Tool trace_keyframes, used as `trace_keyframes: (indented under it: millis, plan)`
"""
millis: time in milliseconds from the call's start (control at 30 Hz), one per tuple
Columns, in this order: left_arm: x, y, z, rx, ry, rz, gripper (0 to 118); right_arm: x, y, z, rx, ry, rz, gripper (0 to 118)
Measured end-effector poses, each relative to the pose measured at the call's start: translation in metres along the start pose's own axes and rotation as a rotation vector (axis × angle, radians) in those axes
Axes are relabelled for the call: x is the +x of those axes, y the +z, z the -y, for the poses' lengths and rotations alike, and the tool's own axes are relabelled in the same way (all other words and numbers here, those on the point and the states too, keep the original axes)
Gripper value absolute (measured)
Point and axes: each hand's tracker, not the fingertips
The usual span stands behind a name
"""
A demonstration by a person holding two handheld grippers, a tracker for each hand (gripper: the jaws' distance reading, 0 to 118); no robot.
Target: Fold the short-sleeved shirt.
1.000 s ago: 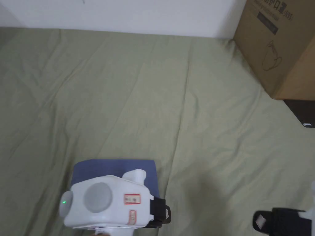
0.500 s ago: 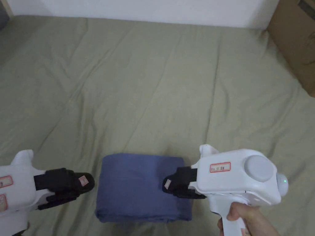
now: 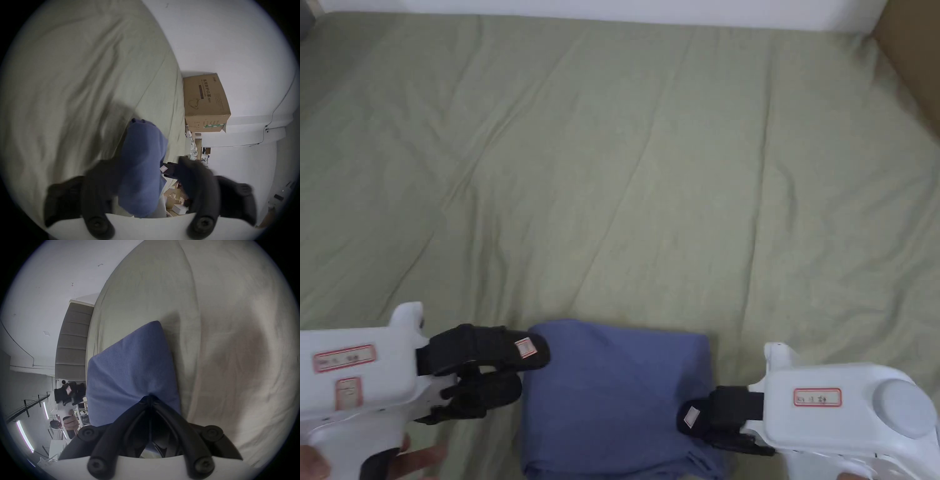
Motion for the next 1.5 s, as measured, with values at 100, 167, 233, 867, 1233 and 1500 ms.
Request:
trace_keyframes:
  millis: [100, 167, 233, 867, 1233, 1500]
  plan:
    - [-0.008, -0.020, -0.003, -0.024, 0.013, -0.009, 97, 0.001, 0.000, 0.000, -0.002, -0.011, -0.012, 0]
    - [-0.015, -0.036, -0.004, -0.094, 0.046, -0.005, 97, 0.001, 0.000, 0.000, -0.004, -0.004, -0.012, 0]
    - [-0.010, -0.056, -0.002, -0.148, 0.031, 0.005, 99, 0.001, -0.001, -0.001, -0.007, 0.005, -0.011, 0]
    - [0.017, -0.015, -0.030, -0.174, 0.041, -0.282, 34, -0.052, 0.066, 0.034, 0.220, -0.013, -0.109, 0]
    - [-0.015, 0.218, -0.141, -0.012, -0.128, -0.830, 34, -0.111, 0.014, 0.047, 0.203, 0.052, -0.036, 0]
    - [-0.071, 0.317, -0.206, 0.034, -0.059, -1.202, 34, -0.153, -0.058, 0.037, 0.086, 0.102, 0.006, 0]
